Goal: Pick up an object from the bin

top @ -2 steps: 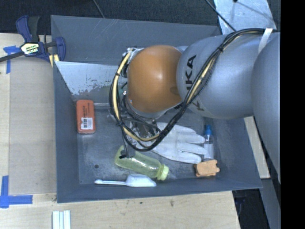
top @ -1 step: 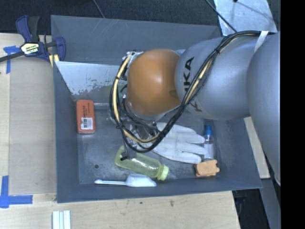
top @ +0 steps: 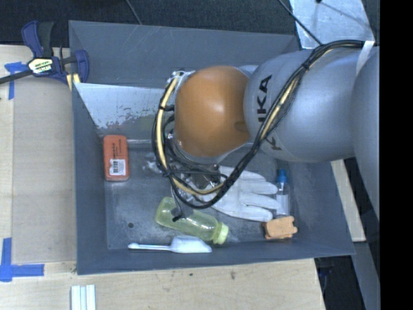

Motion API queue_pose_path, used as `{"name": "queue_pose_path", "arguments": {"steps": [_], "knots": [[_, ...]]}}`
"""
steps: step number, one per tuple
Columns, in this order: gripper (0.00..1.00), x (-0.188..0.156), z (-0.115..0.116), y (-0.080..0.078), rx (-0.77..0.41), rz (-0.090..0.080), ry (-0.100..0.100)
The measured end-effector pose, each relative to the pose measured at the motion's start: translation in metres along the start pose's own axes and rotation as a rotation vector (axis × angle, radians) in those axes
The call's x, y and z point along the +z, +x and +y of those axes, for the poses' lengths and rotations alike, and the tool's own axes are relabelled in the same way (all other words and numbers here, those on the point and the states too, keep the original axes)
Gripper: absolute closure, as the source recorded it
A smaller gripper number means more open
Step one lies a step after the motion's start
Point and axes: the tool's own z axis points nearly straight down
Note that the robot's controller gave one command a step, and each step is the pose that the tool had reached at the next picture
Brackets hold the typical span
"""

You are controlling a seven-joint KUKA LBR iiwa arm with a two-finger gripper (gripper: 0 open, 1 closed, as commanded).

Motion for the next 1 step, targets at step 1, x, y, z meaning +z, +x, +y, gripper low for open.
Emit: {"name": "queue_pose_path", "arguments": {"steps": [1], "knots": [[0.00,0.0138,-0.0664,-0.0276,0.078,-0.022,0.003]]}}
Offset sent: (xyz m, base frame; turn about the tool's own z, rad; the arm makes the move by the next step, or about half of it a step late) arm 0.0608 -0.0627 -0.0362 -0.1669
